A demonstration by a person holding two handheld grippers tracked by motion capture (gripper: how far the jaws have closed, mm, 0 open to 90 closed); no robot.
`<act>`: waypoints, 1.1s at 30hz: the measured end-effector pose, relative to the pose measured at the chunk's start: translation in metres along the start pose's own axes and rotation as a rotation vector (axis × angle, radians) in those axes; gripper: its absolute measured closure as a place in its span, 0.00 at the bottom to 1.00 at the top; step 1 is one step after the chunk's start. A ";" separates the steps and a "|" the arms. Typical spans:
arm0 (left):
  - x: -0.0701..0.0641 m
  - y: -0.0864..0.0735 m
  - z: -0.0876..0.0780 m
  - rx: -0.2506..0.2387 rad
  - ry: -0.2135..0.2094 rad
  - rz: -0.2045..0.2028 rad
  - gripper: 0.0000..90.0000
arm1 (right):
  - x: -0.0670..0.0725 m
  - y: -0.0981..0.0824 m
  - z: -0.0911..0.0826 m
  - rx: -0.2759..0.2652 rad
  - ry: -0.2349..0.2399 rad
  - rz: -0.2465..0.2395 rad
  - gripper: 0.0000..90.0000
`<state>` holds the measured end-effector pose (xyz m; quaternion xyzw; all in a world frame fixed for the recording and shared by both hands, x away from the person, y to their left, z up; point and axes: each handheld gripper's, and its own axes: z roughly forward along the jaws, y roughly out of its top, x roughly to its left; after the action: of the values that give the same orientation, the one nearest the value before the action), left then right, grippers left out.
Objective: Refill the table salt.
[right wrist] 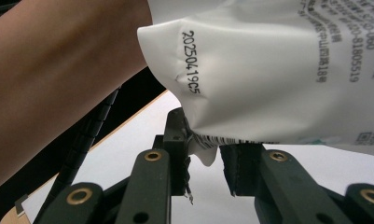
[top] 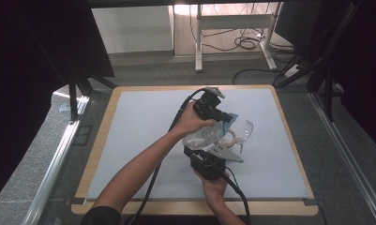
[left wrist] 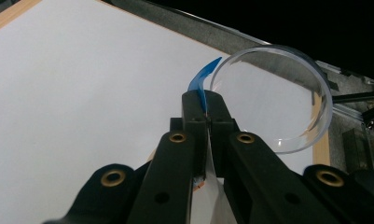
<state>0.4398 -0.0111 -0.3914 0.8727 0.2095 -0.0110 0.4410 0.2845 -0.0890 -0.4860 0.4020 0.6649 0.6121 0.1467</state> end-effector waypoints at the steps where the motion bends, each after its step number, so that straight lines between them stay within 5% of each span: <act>1: 0.000 0.000 0.000 0.000 -0.001 0.000 1.00 | 0.000 0.000 0.000 -0.001 0.000 0.000 0.82; 33: 0.000 0.002 0.000 0.009 -0.007 0.004 1.00 | 0.000 0.001 0.000 -0.016 0.000 0.003 0.82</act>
<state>0.4406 -0.0120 -0.3893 0.8750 0.2063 -0.0143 0.4378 0.2846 -0.0892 -0.4853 0.4019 0.6593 0.6177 0.1491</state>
